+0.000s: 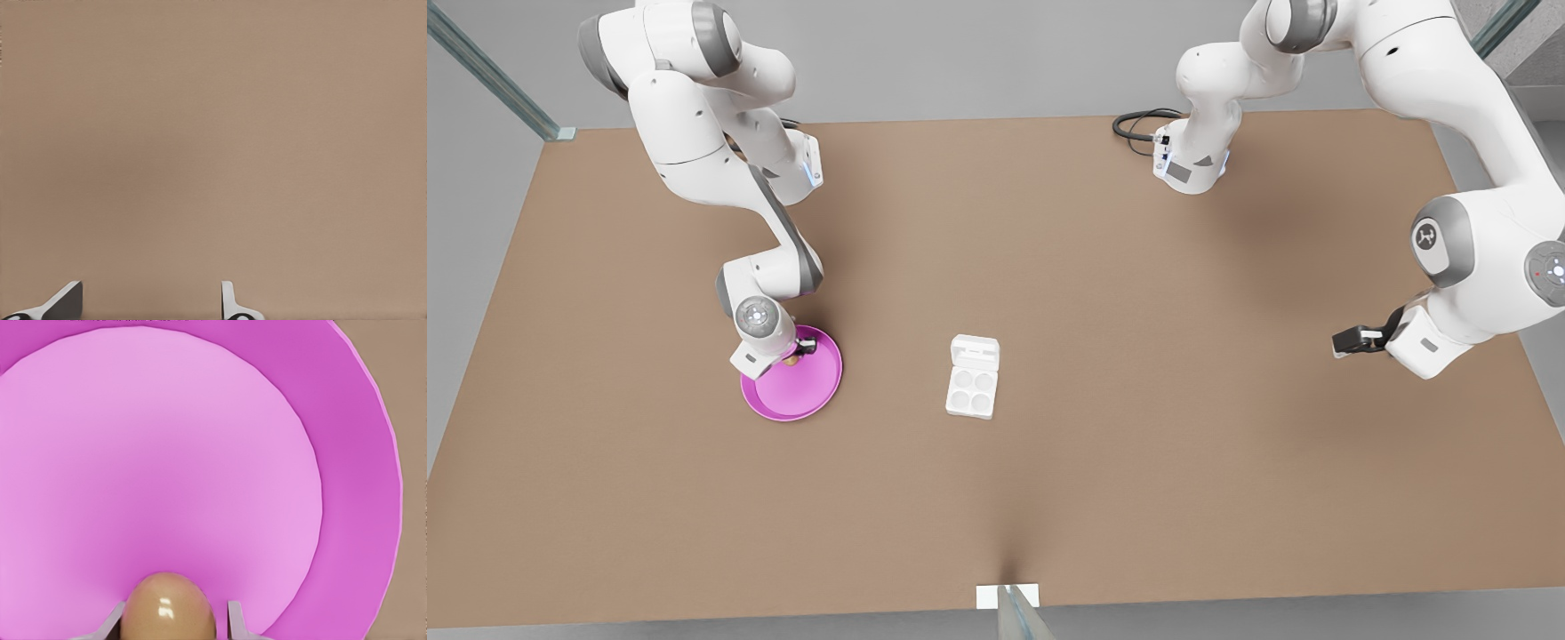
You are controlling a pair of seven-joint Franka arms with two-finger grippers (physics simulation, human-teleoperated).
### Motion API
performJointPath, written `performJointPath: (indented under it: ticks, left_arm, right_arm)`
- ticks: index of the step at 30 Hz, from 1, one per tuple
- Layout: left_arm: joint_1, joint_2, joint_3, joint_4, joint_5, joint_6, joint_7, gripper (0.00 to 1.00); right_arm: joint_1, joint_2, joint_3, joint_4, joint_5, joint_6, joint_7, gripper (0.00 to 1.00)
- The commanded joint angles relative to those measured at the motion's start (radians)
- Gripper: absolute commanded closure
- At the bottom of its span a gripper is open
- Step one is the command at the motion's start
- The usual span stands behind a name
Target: Pack egg into the box and close the box lid
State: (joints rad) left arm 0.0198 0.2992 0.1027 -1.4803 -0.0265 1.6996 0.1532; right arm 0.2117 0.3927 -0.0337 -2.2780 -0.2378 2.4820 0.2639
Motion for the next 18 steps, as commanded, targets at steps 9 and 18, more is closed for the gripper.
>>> performJointPath:
  ticks: [9, 18]
  left_arm:
    - [-0.021, 0.000, 0.000, 0.000, 0.000, -0.002, -0.001, 0.00]
    - [-0.018, 0.000, 0.002, 0.000, 0.000, -0.003, -0.001, 0.00]
  right_arm:
    - [-0.002, 0.008, 0.000, 0.003, 0.000, -0.002, 0.000, 0.40]
    - [-0.005, 0.008, 0.000, 0.006, 0.002, -0.003, -0.003, 0.42]
